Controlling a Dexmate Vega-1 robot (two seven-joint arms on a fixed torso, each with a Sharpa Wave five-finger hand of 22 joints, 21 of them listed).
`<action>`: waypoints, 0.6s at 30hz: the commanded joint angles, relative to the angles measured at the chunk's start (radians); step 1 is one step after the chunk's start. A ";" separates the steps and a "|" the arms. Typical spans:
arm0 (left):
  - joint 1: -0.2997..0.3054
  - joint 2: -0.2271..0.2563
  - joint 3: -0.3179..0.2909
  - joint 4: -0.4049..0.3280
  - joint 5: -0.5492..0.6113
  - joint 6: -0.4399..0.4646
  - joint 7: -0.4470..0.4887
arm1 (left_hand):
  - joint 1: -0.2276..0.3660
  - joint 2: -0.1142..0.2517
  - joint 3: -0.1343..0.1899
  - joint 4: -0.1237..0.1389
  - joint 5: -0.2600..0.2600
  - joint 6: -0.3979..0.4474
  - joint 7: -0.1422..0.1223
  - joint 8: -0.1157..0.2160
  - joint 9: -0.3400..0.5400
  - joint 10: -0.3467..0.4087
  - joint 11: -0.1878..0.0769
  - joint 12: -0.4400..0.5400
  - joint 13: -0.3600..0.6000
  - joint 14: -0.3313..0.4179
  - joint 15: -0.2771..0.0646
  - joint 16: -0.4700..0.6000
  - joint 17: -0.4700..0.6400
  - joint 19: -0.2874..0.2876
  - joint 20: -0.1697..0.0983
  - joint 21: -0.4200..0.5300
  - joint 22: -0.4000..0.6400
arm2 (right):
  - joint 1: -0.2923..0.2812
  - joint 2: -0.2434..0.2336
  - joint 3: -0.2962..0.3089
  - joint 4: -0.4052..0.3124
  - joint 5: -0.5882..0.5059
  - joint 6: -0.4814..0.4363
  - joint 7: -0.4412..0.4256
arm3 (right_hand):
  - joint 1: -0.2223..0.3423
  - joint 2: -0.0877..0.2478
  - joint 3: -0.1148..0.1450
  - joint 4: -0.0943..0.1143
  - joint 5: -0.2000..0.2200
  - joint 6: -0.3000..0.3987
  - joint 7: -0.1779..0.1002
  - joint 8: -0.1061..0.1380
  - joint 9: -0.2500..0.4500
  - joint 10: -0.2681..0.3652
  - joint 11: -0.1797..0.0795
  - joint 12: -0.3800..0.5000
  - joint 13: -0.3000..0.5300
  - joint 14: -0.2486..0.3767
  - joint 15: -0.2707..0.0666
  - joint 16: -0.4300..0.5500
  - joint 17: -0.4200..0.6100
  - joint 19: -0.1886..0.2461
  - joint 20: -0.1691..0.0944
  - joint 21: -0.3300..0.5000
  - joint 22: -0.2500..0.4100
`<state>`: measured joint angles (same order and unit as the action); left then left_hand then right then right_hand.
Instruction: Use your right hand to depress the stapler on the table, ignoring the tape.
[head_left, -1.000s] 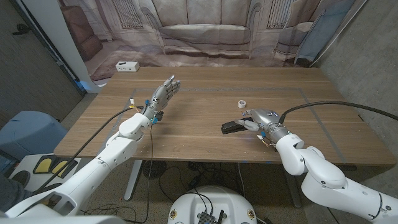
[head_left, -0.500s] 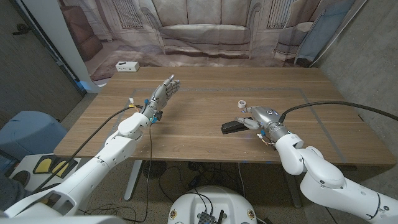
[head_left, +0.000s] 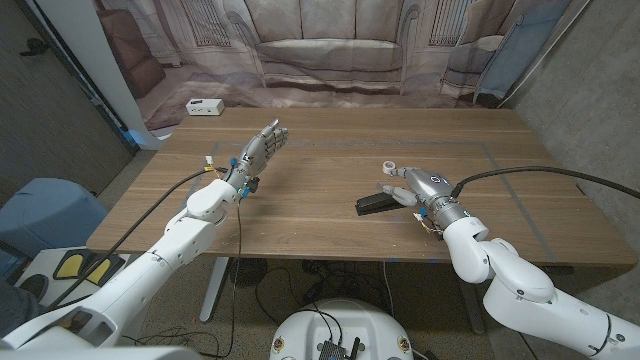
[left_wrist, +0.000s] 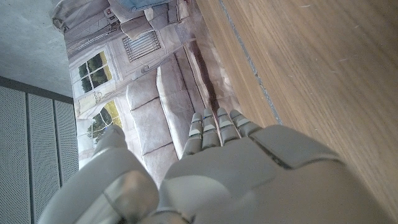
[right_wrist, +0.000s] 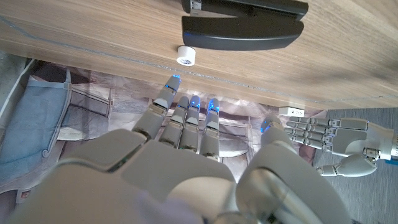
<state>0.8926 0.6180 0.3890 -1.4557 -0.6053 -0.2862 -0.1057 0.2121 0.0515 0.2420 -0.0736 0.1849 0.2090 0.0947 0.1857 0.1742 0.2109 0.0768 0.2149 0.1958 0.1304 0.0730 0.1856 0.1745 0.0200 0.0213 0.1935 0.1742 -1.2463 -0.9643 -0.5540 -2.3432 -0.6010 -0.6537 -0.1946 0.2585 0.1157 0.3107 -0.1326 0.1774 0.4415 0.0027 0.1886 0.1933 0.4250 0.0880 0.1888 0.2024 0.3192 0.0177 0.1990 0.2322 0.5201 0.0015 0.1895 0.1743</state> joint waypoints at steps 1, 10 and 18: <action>0.003 0.006 -0.001 -0.004 -0.004 0.008 -0.005 | -0.006 0.003 0.002 -0.003 -0.001 0.004 0.000 0.002 0.004 0.008 0.000 -0.003 0.000 0.004 0.000 0.002 0.005 0.001 0.003 0.005 0.006 | -0.039 0.032 0.055 0.025 0.055 0.067 -0.100 | 0.004 -0.008 0.001 -0.003 0.003 -0.009 0.002 -0.002 0.004 0.000 0.010 0.005 0.003 0.002 -0.005 0.009 0.002 0.011 0.001 0.007 0.001; 0.015 0.020 0.002 -0.040 -0.001 0.020 -0.005 | -0.007 0.003 0.002 -0.004 -0.001 0.004 0.000 0.002 0.004 0.008 -0.004 -0.003 0.000 0.005 -0.002 0.002 0.005 0.001 0.002 0.005 0.006 | -0.061 0.043 0.096 0.040 0.107 0.136 -0.157 | 0.007 -0.008 0.001 -0.005 0.002 -0.035 0.018 -0.007 0.003 0.001 0.014 0.008 0.003 0.020 -0.008 0.018 0.003 0.034 -0.003 0.015 0.001; 0.043 0.026 -0.009 -0.054 -0.004 0.010 0.010 | -0.007 0.004 0.002 -0.005 -0.001 0.004 0.001 0.002 0.004 0.010 -0.003 -0.002 0.000 0.005 -0.002 0.003 0.005 0.001 0.003 0.005 0.006 | -0.066 0.062 0.115 0.071 0.152 0.205 -0.190 | 0.011 -0.010 0.000 -0.007 0.002 -0.058 0.020 -0.009 0.003 0.005 0.008 0.010 0.003 0.035 -0.013 0.025 0.003 0.050 -0.008 0.020 0.001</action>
<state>0.9098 0.6341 0.3887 -1.4888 -0.6088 -0.2706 -0.1091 0.2121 0.0515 0.2419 -0.0734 0.1849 0.2090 0.0947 0.1857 0.1742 0.2109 0.0768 0.2149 0.1958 0.1305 0.0730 0.1856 0.1745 0.0200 0.0213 0.1935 0.1742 -1.2967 -0.9266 -0.4737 -2.3073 -0.5086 -0.5350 -0.3277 0.2623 0.1119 0.3107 -0.1325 0.1774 0.3852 0.0230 0.1842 0.1932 0.4251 0.0986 0.1925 0.2024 0.3445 0.0046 0.2184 0.2322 0.5613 -0.0069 0.2043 0.1720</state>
